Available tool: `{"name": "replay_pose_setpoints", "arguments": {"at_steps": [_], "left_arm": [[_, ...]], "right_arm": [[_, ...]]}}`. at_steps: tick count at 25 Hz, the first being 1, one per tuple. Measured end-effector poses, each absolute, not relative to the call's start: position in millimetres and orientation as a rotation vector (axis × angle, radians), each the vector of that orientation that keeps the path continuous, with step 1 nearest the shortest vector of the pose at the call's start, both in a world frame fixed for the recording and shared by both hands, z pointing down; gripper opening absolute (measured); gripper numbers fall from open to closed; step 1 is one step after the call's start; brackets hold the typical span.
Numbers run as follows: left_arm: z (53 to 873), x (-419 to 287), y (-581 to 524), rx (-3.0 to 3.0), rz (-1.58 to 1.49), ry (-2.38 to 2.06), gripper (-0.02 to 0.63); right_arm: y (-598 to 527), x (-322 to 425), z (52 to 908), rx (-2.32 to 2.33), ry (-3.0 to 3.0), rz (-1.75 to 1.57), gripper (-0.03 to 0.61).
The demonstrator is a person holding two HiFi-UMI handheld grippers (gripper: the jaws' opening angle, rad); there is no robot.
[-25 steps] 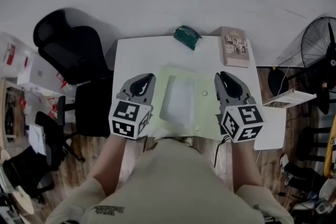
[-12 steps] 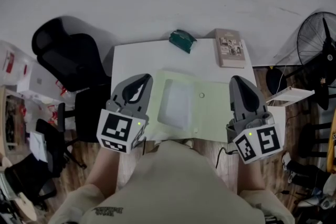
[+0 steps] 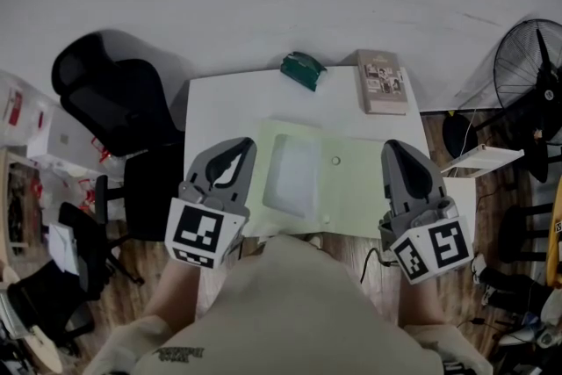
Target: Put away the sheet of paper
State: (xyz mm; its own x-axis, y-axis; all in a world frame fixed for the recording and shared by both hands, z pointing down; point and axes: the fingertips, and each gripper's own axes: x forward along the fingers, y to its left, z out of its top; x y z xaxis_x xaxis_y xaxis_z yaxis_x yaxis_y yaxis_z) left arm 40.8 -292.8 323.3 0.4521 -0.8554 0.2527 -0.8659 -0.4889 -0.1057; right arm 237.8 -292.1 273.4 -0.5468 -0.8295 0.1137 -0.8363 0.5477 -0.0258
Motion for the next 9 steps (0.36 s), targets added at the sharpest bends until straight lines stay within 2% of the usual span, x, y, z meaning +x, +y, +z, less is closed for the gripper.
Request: {"name": "replay_pose_setpoints", "arguments": {"at_steps": [9], "left_arm": [[319.1, 41.6, -288.9, 2.661, 0.427, -1.559, 0.021]], "right_arm": [[-290.6, 232.8, 276.6, 1.442, -2.686, 0.130, 0.023]]}}
